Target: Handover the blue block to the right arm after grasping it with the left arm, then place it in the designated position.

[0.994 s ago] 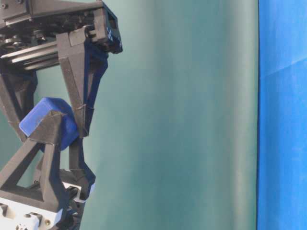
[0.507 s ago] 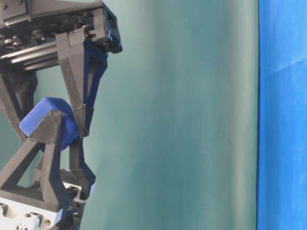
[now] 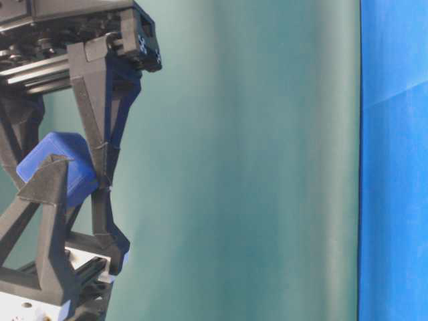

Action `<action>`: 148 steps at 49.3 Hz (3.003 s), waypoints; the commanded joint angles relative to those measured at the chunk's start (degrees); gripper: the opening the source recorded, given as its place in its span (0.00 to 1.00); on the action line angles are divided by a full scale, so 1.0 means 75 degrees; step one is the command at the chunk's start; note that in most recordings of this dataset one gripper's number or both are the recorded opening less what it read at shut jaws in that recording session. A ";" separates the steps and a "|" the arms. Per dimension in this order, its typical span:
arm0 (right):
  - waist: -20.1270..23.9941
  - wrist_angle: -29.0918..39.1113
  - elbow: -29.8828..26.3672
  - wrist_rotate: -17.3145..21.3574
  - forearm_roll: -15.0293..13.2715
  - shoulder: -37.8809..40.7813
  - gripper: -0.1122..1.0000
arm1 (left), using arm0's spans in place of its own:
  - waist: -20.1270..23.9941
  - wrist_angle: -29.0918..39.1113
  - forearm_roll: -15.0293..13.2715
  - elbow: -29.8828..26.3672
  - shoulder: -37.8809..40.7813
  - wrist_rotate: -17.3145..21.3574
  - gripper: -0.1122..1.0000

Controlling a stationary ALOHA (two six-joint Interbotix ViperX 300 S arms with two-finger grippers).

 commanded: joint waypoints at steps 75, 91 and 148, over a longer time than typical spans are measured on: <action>0.0293 0.1172 0.0984 0.0363 0.0070 -0.1828 0.48 | 0.0023 -0.0035 0.0012 0.0973 -0.1418 0.0023 0.94; 0.0375 0.1184 0.0984 0.0574 0.0234 -0.1875 0.48 | 0.0023 -0.0035 0.0012 0.0961 -0.1418 0.0035 0.94; 0.0492 0.1711 0.0914 0.7594 0.1676 -0.2180 0.48 | 0.0023 -0.0023 0.0012 0.0961 -0.1406 0.0105 0.94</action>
